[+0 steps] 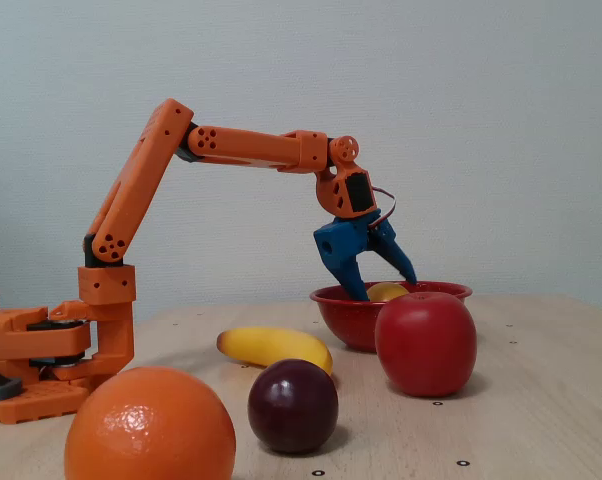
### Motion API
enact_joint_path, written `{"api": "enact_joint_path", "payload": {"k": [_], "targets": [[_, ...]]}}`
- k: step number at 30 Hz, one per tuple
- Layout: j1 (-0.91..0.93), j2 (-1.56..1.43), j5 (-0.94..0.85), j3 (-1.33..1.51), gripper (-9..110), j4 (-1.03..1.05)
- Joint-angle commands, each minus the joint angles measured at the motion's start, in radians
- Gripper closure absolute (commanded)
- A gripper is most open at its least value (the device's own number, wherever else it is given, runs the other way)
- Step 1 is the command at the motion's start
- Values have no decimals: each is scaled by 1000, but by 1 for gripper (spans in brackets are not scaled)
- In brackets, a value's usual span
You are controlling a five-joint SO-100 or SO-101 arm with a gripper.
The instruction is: Put peach in the red bowl.
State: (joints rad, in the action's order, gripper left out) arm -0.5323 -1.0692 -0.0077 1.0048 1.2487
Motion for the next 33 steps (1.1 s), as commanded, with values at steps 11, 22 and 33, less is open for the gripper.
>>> {"api": "enact_joint_path", "payload": {"k": [11, 22, 33], "targets": [[127, -476, 11, 6, 95, -17], [236, -781, -28, 209, 102, 46], [383, -1261, -15, 615, 102, 97]]}}
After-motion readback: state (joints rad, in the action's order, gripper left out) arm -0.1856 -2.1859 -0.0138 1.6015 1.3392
